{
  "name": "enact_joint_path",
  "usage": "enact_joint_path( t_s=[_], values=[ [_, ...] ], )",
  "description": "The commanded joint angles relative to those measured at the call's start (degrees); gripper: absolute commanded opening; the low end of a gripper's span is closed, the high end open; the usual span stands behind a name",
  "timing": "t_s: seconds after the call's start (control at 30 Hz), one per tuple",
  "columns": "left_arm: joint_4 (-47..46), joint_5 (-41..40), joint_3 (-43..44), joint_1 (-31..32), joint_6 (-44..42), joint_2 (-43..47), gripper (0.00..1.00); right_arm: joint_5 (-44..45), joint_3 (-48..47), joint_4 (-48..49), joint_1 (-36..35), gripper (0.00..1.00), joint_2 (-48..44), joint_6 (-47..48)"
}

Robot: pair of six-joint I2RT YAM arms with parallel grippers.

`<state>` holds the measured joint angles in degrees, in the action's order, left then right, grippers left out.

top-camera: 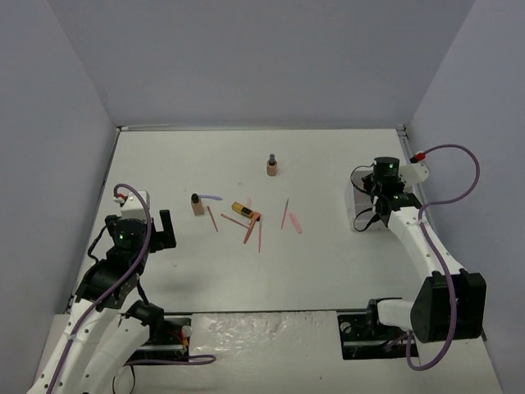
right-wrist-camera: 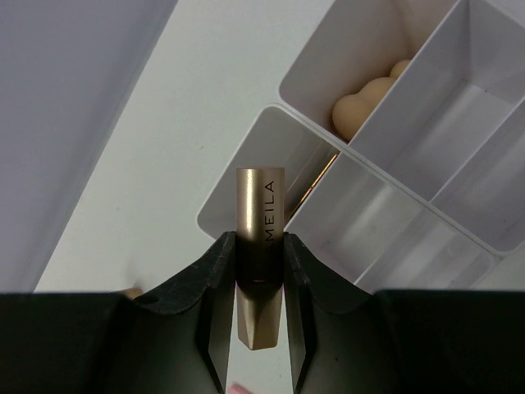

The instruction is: Organize the makeup

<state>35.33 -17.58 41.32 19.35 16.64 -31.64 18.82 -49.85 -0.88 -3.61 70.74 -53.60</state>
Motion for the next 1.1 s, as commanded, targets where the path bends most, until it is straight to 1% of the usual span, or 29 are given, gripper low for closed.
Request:
enact_joint_path(
  t_s=[0.0,0.1,0.17,0.4,0.83,0.93,1.07],
  values=[
    [-3.52,0.01,1.57,-0.69,0.36,-0.48,0.97,3.75,-3.3,2.21,0.81,0.0,2.71,-6.31],
    [-3.52,-0.08,1.58,-0.64,0.33,-0.44,0.97,3.43,-4.79,2.65,1.14,0.01,5.2,-7.23],
    [-3.44,-0.08,1.73,-0.65,0.41,-0.44,0.97,3.58,-5.48,2.88,1.15,0.04,5.67,-7.54],
    [-3.34,-0.41,1.66,-0.63,0.49,-0.27,0.97,2.94,-6.47,3.27,1.67,0.1,8.25,-9.03],
    [-3.34,-0.52,1.66,-0.63,0.53,-0.21,0.97,1.91,-5.17,4.18,2.16,0.38,9.19,-11.47],
    [-3.34,-0.5,1.66,-0.63,0.52,-0.18,0.97,1.37,-5.33,4.19,2.18,0.45,9.08,-11.01],
    [-3.34,-0.43,1.66,-0.63,0.54,-0.18,0.97,-0.88,-6.4,4.5,2.1,0.52,8.53,-8.19]
  ],
)
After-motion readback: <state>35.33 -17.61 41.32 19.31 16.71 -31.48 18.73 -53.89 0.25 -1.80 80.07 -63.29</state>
